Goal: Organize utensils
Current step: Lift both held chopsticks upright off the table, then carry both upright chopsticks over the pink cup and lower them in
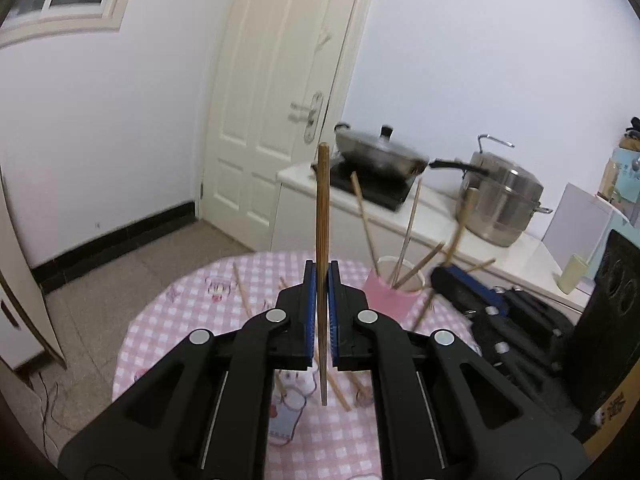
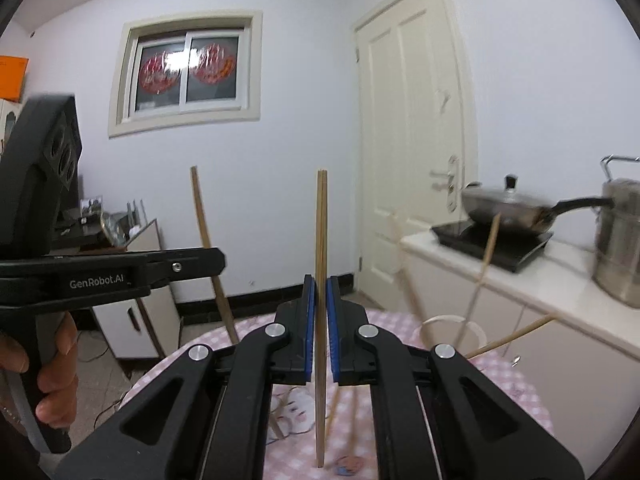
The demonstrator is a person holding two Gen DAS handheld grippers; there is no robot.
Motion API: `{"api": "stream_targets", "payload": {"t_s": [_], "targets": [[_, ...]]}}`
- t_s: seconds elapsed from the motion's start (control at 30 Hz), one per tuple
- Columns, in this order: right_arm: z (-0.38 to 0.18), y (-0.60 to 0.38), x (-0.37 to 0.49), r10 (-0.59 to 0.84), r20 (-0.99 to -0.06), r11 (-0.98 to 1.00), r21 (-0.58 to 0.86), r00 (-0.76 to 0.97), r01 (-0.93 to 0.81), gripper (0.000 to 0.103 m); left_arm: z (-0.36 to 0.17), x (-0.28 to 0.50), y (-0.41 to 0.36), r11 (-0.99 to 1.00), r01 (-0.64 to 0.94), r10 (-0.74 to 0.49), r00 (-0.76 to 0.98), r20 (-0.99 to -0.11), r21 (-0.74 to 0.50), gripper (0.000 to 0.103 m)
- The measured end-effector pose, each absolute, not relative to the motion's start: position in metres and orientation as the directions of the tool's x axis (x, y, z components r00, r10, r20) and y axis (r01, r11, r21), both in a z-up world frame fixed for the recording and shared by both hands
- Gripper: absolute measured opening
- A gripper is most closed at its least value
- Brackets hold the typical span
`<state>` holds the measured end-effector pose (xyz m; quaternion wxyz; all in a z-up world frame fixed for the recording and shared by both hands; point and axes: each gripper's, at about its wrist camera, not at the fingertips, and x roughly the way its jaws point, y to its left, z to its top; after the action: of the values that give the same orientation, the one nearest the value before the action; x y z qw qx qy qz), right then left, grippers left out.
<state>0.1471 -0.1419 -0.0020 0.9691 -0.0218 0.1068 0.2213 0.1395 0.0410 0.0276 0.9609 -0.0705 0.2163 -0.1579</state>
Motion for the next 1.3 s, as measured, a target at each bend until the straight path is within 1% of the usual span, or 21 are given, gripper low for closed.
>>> {"api": "stream_targets", "payload": {"t_s": [0.1,0.2,0.37,0.5,0.57,0.7,0.8,1.0,1.2,1.3], "targets": [[0.016,-0.163,0.142,0.395,-0.163,0.917,0.004,0.904,-0.399,0.005,0.039,0.141,0.033,0.929,0.31,-0.364,0.86,-0.358,-0.201,0.006],[0.032,-0.184,0.139,0.376,-0.117,0.926,0.019,0.919,-0.376,0.005,0.051,0.146,0.025,0.927,0.318,-0.368,0.876,-0.313,-0.201,0.006],[0.057,-0.204,0.143,0.327,-0.065,0.945,0.001,0.943,-0.328,0.005,0.071,0.168,0.007,0.917,0.339,-0.388,0.88,-0.275,-0.208,0.006],[0.079,-0.218,0.153,0.301,-0.012,0.953,-0.002,0.953,-0.301,0.005,0.085,0.183,-0.007,0.916,0.338,-0.383,0.898,-0.215,-0.217,0.006],[0.086,-0.228,0.156,0.308,0.022,0.951,0.012,0.951,-0.309,0.005,0.088,0.188,-0.012,0.916,0.333,-0.375,0.908,-0.186,-0.223,0.006],[0.092,-0.241,0.167,0.292,0.09,0.955,0.025,0.952,-0.295,0.005,0.085,0.205,-0.019,0.91,0.323,-0.372,0.913,-0.168,-0.262,0.006],[0.087,-0.247,0.182,0.286,0.093,0.956,0.032,0.954,-0.29,0.005,0.082,0.216,-0.024,0.904,0.314,-0.368,0.917,-0.156,-0.289,0.006],[0.066,-0.257,0.213,0.309,0.056,0.95,0.029,0.949,-0.311,0.005,0.073,0.229,-0.03,0.902,0.296,-0.357,0.921,-0.157,-0.314,0.006],[0.044,-0.288,0.234,0.341,0.031,0.925,0.163,0.939,-0.342,0.005,0.058,0.242,-0.037,0.901,0.291,-0.36,0.915,-0.182,-0.321,0.006],[0.031,-0.295,0.24,0.357,0.016,0.913,0.205,0.934,-0.352,0.005,0.049,0.249,-0.043,0.897,0.302,-0.376,0.905,-0.199,-0.323,0.006]]}}
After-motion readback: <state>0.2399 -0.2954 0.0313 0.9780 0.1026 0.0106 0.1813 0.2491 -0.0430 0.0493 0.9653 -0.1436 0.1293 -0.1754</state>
